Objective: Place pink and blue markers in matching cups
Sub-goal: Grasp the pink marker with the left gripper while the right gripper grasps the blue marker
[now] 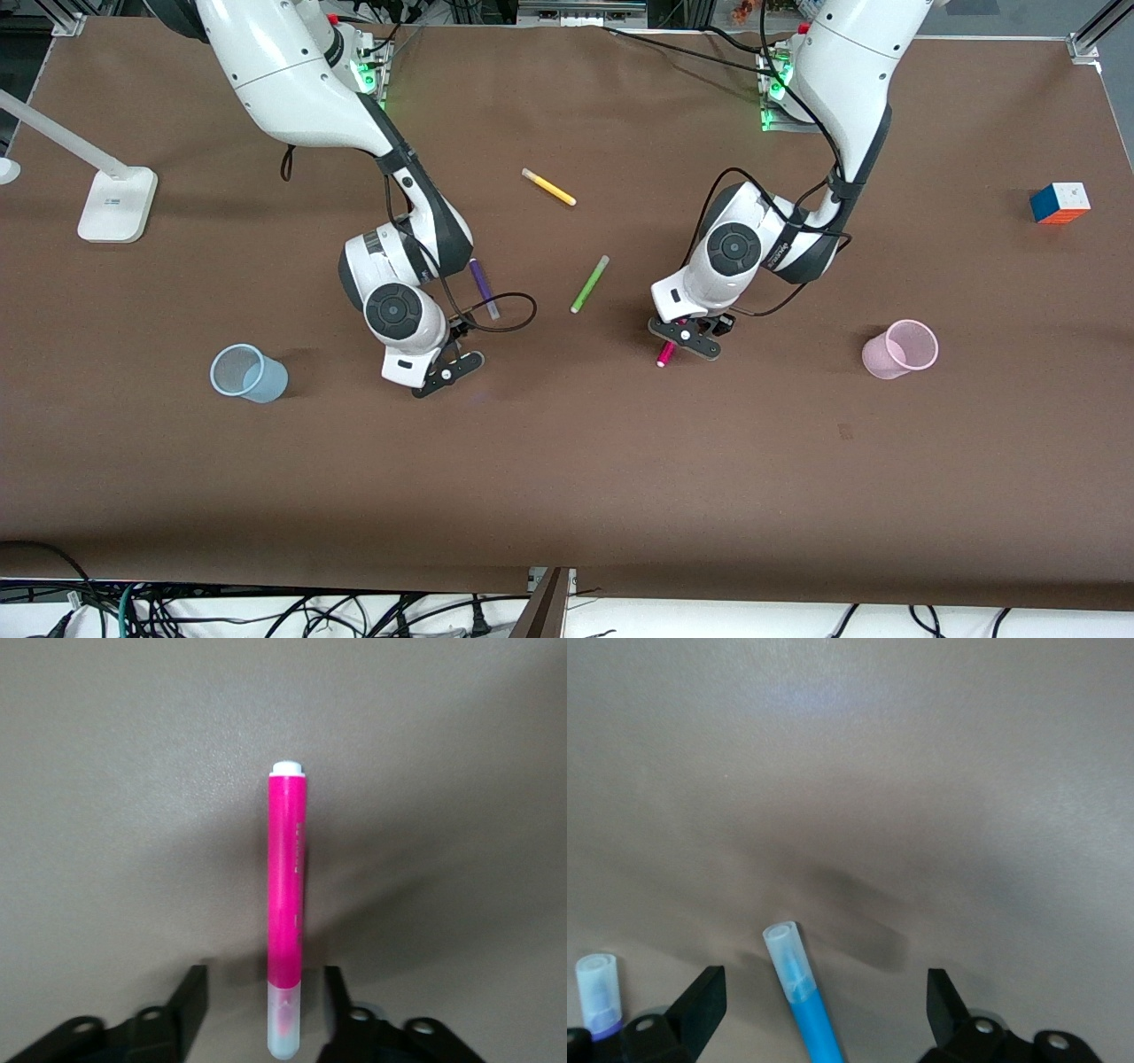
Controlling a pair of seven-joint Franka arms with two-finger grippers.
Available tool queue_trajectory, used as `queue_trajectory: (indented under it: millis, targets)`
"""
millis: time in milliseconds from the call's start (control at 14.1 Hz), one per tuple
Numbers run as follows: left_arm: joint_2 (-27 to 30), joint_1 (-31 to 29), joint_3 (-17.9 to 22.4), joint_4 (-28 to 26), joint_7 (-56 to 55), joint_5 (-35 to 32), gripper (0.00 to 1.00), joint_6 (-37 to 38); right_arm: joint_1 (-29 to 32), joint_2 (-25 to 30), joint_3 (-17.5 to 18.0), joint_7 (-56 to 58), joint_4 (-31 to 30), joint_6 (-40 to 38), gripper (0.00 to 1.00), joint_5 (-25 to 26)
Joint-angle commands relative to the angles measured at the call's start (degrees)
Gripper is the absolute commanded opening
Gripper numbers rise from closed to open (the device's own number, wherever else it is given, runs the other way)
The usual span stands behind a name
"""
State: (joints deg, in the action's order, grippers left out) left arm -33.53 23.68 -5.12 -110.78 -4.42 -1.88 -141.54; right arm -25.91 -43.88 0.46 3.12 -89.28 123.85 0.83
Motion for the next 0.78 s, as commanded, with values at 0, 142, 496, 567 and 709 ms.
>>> queue_trajectory:
  millis: [0,142,496,567,709]
  targets:
    - [-0.4,0.8,0.7,-0.3,-2.3,-1.2,0.09,-0.9,-0.7,0.5,-0.5,-2.1,-1.9,1.2,0.98,-0.5]
    - [0.1,0.5,0.7,-0.2,-3.4,-1.2,0.0,-0.2,-0.9,0.5,-0.5,-3.0,-2.5,1.2,0.85,-0.4]
    - [9.2,-2.8,0.7,2.7,-0.2,-0.6,0.0,18.1,-1.3,0.6,-0.5,-3.0,-2.6,1.2,0.17,-0.3]
    - [11.1,-3.5,0.8,5.2,-0.1,-0.5,0.0,24.4,-1.3,0.6,-0.5,-3.0,-2.6,1.2,0.03,-0.2]
    - [12.4,-6.5,0.8,12.6,0.8,-0.7,0.0,37.1,-1.3,1.1,-0.5,-2.9,-2.6,1.0,0.0,0.2]
